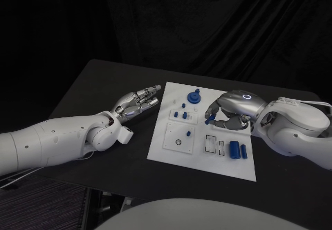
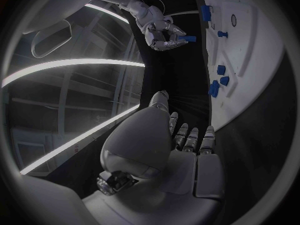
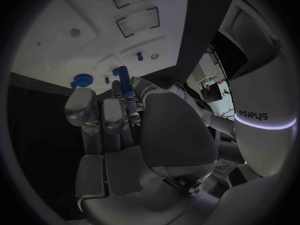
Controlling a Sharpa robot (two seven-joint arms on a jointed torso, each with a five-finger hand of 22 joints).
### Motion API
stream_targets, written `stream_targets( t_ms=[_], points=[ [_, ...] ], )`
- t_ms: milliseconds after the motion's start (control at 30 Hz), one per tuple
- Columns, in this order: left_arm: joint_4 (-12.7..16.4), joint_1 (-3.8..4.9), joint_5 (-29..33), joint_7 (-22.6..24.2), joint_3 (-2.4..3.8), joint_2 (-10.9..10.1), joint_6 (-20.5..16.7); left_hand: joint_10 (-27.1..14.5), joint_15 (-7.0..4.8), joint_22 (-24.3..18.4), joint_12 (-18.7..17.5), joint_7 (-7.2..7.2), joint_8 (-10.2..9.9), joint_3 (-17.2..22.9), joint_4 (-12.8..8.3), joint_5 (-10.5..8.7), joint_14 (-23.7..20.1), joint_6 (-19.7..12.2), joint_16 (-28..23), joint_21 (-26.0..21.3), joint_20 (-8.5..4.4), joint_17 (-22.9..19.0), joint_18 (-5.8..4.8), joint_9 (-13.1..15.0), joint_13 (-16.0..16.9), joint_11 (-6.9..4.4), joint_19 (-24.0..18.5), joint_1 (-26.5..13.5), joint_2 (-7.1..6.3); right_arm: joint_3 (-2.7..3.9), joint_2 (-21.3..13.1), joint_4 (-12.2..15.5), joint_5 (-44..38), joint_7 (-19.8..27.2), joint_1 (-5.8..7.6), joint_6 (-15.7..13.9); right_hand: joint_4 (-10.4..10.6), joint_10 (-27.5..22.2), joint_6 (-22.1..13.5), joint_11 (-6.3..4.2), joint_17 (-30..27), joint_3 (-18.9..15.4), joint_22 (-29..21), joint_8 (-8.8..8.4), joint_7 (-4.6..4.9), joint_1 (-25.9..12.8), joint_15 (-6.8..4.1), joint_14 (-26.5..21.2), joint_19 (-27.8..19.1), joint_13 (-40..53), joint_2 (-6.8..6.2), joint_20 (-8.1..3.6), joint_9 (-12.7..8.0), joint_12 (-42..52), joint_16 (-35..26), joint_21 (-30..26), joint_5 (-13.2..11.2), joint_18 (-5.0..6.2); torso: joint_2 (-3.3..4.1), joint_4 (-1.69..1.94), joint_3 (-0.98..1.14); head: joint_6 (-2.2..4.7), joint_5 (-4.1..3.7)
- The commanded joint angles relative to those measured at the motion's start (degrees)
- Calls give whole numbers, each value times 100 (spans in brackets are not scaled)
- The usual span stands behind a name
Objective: Assemble the parts on the task board
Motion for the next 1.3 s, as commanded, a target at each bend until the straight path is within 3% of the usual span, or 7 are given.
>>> stream_targets(
  t_ms=[33,233,567,700,967,1300],
  points=[
    [4,-9,-15,459,5,25,86,3,46,14,25,51,10,39,5,26,8,-1,-21,-7,36,-6,57,8,9,60,-6,76,4,2,151,192,-233,-21,-5,134,-48,35,-32,-32,85,20,796,-20,39,23,-17,48,38,-12,-43,-12,11,-43,75,129,15,-85,5,7,-3,-1,2],
    [-18,-12,-15,456,5,58,106,1,47,18,21,56,7,44,2,28,8,-14,-21,-6,35,-6,57,6,8,66,-4,77,10,2,597,157,-557,128,-162,173,-83,56,-40,-31,340,37,857,-45,43,22,-14,166,132,-10,-57,-7,32,-71,270,402,13,-128,2,3,0,-1,-34],
    [-30,-13,-15,447,5,90,135,0,49,24,19,59,6,50,0,28,8,-18,-21,-5,35,-6,56,6,7,68,-2,80,16,2,1276,-380,-1001,333,-526,144,-113,65,-37,-34,353,50,861,-53,42,41,-16,177,140,-9,-66,-8,41,-83,285,423,15,-130,0,13,5,-1,7],
    [-36,-13,-15,445,5,97,141,-2,54,24,17,62,5,55,-2,27,8,-26,-21,-4,36,-6,54,4,7,71,-2,82,22,2,1387,-505,-1106,367,-580,159,-130,69,-40,-34,360,56,863,-60,45,52,-17,180,144,-8,-74,-8,45,-89,291,437,15,-131,-9,5,-1,-1,21],
    [-54,-15,-15,440,5,126,169,-5,68,26,14,68,2,67,-7,30,8,-36,-21,-4,40,-6,48,3,6,76,0,86,37,2,1475,-618,-1175,407,-626,165,-145,78,-41,-35,369,64,866,-66,46,64,-17,182,147,-6,-75,-8,48,-92,299,451,15,-133,-10,32,-2,-1,-12],
    [-68,-24,-15,422,5,143,208,-8,77,28,9,73,1,76,-10,33,8,-39,-21,-3,44,-6,44,3,5,79,1,88,47,2,1487,-670,-1188,412,-671,196,-156,85,-40,-35,373,70,865,-69,47,72,-17,182,146,-5,-77,-9,51,-93,302,451,15,-132,0,10,-2,-1,23]
  ],
)
